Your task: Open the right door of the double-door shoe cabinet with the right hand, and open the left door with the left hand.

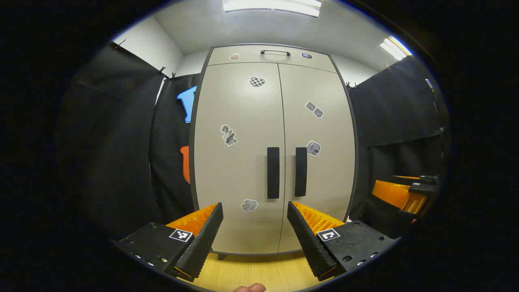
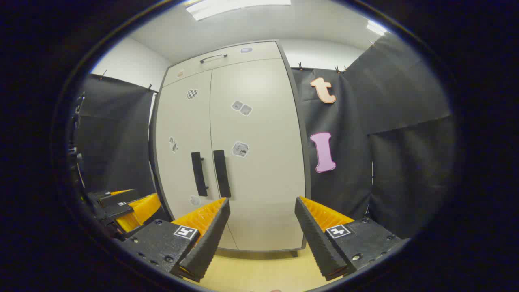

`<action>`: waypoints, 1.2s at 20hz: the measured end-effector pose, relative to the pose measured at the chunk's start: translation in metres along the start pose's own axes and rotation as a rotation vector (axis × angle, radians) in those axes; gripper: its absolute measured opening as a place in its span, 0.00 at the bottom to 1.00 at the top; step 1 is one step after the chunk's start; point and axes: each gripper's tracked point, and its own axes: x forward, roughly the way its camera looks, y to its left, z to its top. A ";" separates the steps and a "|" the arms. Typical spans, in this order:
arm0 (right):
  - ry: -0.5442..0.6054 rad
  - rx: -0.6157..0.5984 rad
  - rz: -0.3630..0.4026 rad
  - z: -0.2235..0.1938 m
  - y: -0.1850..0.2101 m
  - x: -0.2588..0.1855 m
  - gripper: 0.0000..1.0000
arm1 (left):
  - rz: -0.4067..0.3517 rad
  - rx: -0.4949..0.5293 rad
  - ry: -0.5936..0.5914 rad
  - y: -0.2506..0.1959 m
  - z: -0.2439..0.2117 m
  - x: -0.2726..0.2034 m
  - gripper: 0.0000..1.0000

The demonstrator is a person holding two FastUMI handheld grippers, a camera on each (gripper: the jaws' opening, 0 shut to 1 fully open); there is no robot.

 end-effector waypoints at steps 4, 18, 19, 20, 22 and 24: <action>-0.001 -0.057 -0.033 -0.001 0.008 0.002 1.00 | 0.012 -0.009 0.012 0.012 0.001 0.007 0.96; 0.005 -0.067 -0.010 -0.012 0.035 -0.006 1.00 | 0.022 0.008 0.010 0.027 0.006 0.002 0.96; 0.005 -0.062 -0.017 -0.012 0.032 -0.007 1.00 | 0.021 0.009 0.005 0.027 0.007 0.001 0.96; 0.008 -0.057 -0.023 -0.012 0.030 -0.008 1.00 | 0.023 0.009 -0.001 0.028 0.009 0.001 0.96; 0.010 -0.050 -0.036 -0.013 0.025 -0.010 1.00 | 0.022 0.006 -0.010 0.027 0.010 0.002 0.96; 0.011 -0.051 -0.050 -0.013 0.021 -0.012 1.00 | 0.010 0.004 -0.006 0.023 0.010 0.003 0.96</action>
